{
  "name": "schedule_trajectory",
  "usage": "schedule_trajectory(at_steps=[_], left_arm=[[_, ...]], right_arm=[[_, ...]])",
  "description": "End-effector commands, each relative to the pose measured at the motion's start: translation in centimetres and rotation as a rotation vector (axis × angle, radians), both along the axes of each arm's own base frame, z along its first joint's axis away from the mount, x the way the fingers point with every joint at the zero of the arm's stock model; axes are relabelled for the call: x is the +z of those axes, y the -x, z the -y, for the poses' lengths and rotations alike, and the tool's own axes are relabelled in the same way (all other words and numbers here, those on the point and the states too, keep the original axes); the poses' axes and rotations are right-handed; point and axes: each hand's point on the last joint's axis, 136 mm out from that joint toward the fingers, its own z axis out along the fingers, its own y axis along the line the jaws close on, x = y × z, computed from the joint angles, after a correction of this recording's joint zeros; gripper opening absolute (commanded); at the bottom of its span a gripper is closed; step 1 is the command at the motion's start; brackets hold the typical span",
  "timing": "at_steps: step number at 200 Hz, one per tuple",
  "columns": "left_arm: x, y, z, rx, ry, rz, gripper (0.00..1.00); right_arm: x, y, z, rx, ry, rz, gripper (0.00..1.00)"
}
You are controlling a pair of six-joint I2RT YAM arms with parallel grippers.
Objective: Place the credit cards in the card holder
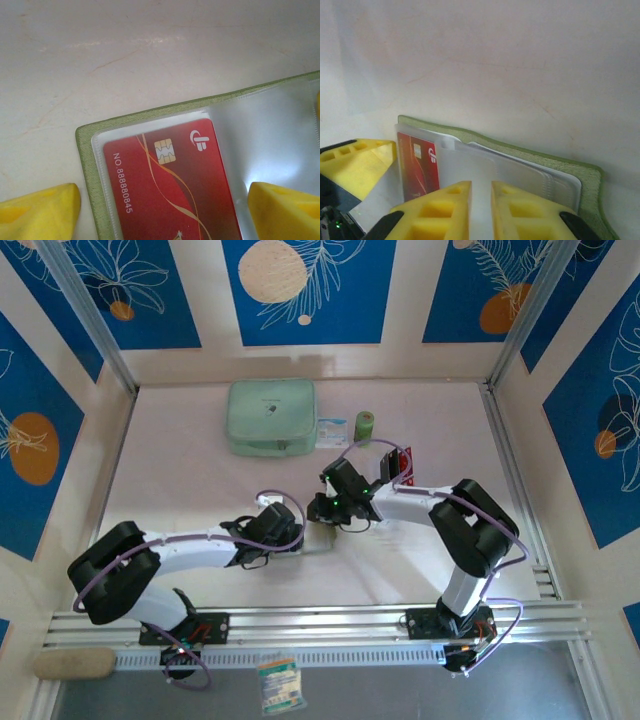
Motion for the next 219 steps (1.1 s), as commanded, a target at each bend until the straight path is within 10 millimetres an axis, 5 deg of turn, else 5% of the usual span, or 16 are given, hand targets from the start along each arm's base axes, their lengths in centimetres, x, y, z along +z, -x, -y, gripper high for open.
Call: schedule_trajectory(at_steps=[1,65,130,190,219], left_arm=[[-0.8,0.7,0.1,-0.028,-0.009,-0.018,0.86],[-0.7,0.6,0.1,-0.030,-0.009,-0.016,0.85],[0.2,0.4,0.2,-0.029,0.000,0.001,0.88],[3.7,-0.1,-1.1,0.009,0.010,0.082,0.94],[5.7,-0.1,-2.6,0.055,0.033,0.137,0.95]], right_arm=[[-0.2,0.5,0.5,-0.006,0.006,-0.020,0.25],[-1.6,0.9,0.3,0.005,0.000,-0.054,0.30],[1.3,1.6,-1.6,0.092,-0.104,-0.021,0.29],[3.6,2.6,-2.9,0.120,-0.146,-0.016,0.29],[4.3,3.0,-3.6,0.120,-0.163,-0.018,0.43]])
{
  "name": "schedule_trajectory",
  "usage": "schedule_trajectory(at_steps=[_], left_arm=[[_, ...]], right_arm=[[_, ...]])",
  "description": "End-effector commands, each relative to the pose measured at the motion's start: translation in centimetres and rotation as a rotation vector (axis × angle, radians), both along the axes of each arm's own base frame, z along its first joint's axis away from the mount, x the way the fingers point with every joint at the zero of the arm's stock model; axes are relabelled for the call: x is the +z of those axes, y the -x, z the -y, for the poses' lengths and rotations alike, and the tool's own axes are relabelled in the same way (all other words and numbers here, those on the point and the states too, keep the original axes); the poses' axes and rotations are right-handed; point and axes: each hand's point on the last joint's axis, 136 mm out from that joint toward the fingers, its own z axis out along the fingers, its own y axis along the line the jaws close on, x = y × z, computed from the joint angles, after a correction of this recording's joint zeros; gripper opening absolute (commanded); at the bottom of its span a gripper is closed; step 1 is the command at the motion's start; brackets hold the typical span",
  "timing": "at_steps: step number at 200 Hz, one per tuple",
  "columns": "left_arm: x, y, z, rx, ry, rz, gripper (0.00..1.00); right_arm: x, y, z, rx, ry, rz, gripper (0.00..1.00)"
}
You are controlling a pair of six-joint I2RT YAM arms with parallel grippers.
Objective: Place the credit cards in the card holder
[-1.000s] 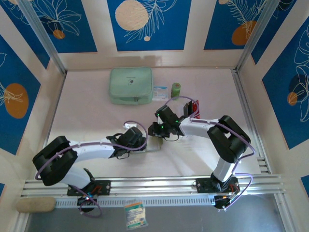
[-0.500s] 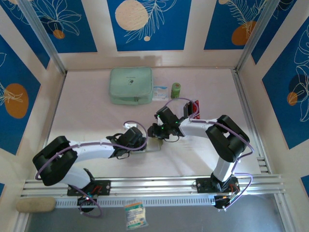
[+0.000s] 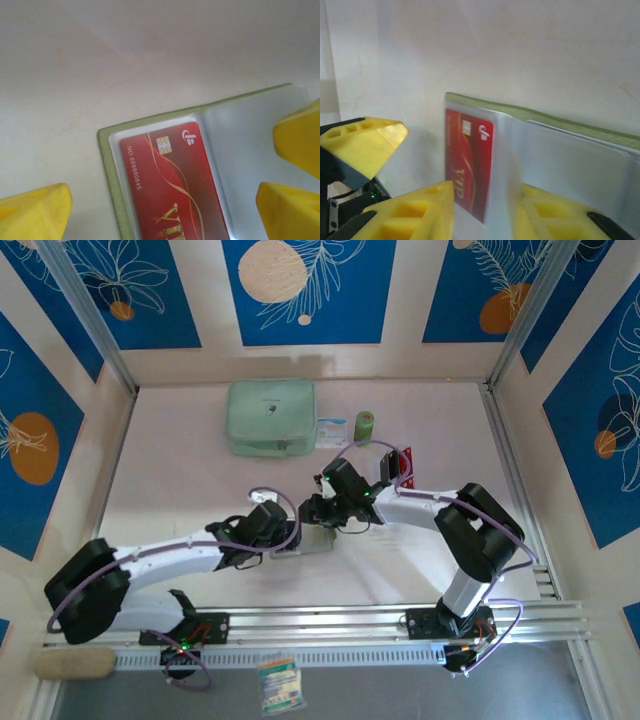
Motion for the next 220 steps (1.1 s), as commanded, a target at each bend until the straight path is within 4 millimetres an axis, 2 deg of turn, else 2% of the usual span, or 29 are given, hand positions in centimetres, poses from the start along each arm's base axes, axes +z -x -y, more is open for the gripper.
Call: schedule_trajectory(at_steps=[1,24,67,128,220], left_arm=[[1.7,-0.3,-1.6,0.060,-0.002,0.065,0.95],[2.5,-0.1,-2.8,0.090,0.016,0.093,0.95],[3.2,0.2,-4.2,0.117,0.025,0.116,0.95],[2.9,0.4,-4.9,0.123,0.017,0.112,0.96],[0.8,0.4,-4.4,0.106,-0.010,0.070,0.96]], right_arm=[[1.9,1.2,-1.5,0.043,-0.045,-0.011,0.44],[1.8,1.3,-2.2,0.044,-0.047,-0.020,0.54],[0.9,1.4,-4.2,0.055,-0.060,-0.056,0.61],[-1.2,1.2,-6.0,0.054,-0.078,-0.122,0.62],[-2.2,1.1,-5.7,0.021,-0.063,-0.150,0.62]])
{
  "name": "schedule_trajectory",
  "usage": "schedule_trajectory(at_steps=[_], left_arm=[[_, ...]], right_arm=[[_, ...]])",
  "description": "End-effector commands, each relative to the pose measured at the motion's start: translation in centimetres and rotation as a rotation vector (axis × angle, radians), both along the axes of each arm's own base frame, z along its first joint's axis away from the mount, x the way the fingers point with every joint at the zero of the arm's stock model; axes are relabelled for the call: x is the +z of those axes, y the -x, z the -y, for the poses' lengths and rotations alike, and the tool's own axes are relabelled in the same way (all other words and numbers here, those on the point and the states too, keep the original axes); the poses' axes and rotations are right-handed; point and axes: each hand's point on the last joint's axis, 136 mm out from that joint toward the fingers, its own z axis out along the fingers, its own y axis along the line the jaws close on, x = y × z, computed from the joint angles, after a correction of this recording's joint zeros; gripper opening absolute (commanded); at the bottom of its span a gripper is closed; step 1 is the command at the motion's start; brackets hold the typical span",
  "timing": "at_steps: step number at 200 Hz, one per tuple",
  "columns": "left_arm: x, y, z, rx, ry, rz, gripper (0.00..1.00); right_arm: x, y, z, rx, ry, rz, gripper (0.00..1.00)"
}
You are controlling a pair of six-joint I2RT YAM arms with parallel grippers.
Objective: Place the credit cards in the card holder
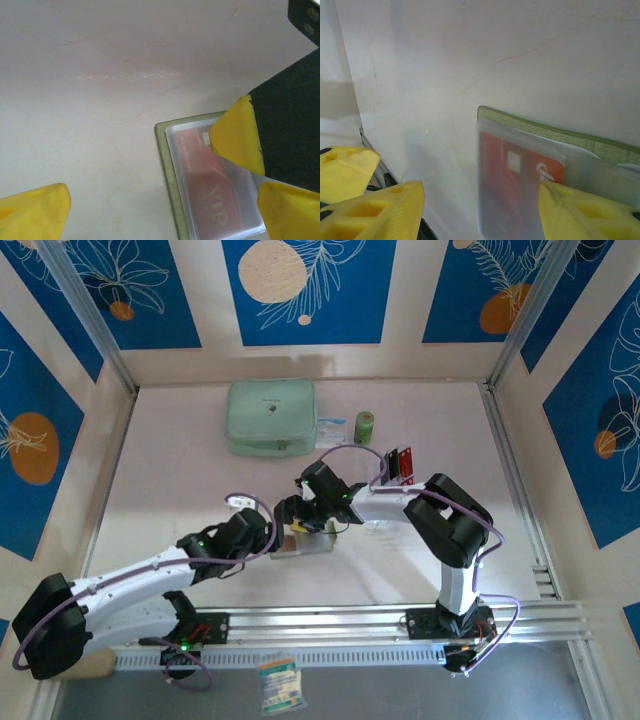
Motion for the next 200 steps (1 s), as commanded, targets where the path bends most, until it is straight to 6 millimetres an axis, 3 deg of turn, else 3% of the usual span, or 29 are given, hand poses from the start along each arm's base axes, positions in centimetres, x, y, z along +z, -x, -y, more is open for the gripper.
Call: schedule_trajectory(at_steps=[1,86,125,169,200], left_arm=[[-0.7,-0.6,-0.1,0.027,0.002,0.001,0.96],[-4.3,-0.5,0.4,0.005,-0.065,-0.075,0.96],[-5.3,-0.2,0.0,0.018,-0.088,-0.101,0.96],[-6.0,0.1,-0.4,0.032,-0.111,-0.125,0.96],[-6.0,0.2,-0.7,0.043,-0.115,-0.127,0.95]], right_arm=[[-0.4,0.9,-0.6,0.022,-0.004,-0.041,0.62],[0.1,0.9,-0.7,0.014,-0.017,-0.037,0.62],[2.6,0.3,-0.1,0.009,-0.036,0.011,0.62],[6.2,-1.2,2.7,-0.036,-0.031,0.091,0.62],[7.8,-3.4,7.0,-0.106,0.061,0.158,0.62]])
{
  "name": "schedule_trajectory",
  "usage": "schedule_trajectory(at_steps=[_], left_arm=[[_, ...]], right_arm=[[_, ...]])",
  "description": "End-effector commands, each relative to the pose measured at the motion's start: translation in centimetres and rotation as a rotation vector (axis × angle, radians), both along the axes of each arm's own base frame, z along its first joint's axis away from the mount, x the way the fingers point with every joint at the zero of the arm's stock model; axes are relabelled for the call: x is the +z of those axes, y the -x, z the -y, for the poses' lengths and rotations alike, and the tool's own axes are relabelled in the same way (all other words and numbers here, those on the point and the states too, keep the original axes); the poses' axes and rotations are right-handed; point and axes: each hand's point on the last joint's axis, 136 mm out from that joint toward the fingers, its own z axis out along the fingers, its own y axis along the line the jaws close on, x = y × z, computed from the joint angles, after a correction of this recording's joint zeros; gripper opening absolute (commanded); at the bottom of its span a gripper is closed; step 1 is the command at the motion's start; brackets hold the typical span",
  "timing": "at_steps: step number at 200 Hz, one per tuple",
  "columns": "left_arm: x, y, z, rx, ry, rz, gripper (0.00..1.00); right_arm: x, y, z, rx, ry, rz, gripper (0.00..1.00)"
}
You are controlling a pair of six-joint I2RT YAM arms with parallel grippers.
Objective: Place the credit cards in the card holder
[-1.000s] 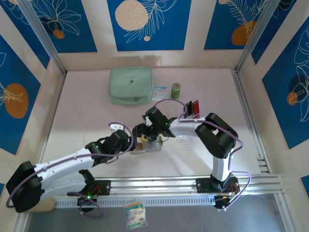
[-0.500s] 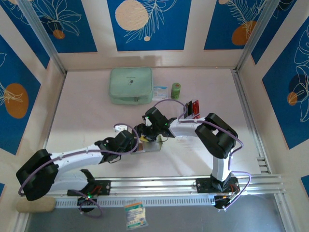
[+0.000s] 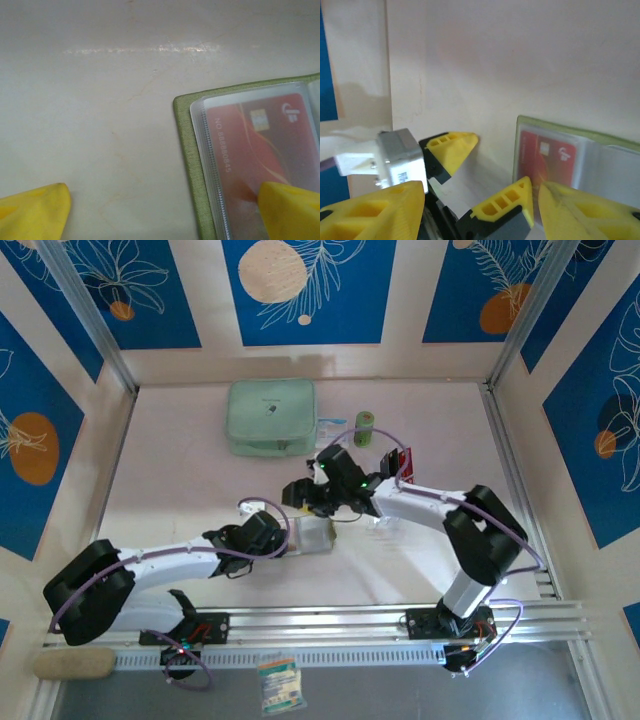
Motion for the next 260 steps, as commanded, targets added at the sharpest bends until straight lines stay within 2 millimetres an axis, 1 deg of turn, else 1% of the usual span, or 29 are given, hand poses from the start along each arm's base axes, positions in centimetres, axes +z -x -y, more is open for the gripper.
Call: schedule_trajectory(at_steps=[1,38,66,84,98,106,125,164,209,239,260], left_arm=[[-0.7,0.3,-1.0,0.029,-0.021,-0.020,0.96],[-0.4,0.2,-0.8,0.029,-0.013,-0.014,0.95],[-0.3,0.2,-0.6,0.025,-0.006,-0.012,0.96],[-0.3,0.1,-0.6,0.024,-0.007,-0.012,0.95],[-0.3,0.2,-0.6,0.022,-0.006,-0.013,0.96],[-0.3,0.1,-0.6,0.024,-0.007,-0.012,0.95],[-0.3,0.1,-0.7,0.024,-0.009,-0.011,0.96],[-0.2,0.2,-0.6,0.022,-0.008,-0.010,0.95],[-0.2,0.2,-0.7,0.022,-0.008,-0.008,0.95],[-0.1,0.1,-0.7,0.023,-0.005,-0.004,0.95],[-0.1,0.1,-0.7,0.022,-0.006,-0.004,0.95]], right_arm=[[0.6,-1.1,3.8,-0.045,0.111,0.039,0.62],[1.9,-4.4,11.2,-0.165,0.324,0.113,0.61],[1.9,-6.5,16.7,-0.234,0.506,0.141,0.57],[1.7,-7.7,19.2,-0.259,0.596,0.141,0.53],[1.4,-8.5,20.5,-0.263,0.658,0.137,0.47],[1.3,-8.9,21.1,-0.263,0.696,0.137,0.44],[0.9,-9.9,22.0,-0.257,0.775,0.132,0.39],[0.1,-11.6,22.7,-0.233,0.880,0.118,0.30],[-1.1,-12.7,23.5,-0.224,0.979,0.105,0.29],[-2.4,-12.8,23.7,-0.203,1.010,0.081,0.29],[-3.0,-12.9,23.8,-0.200,1.028,0.072,0.29]])
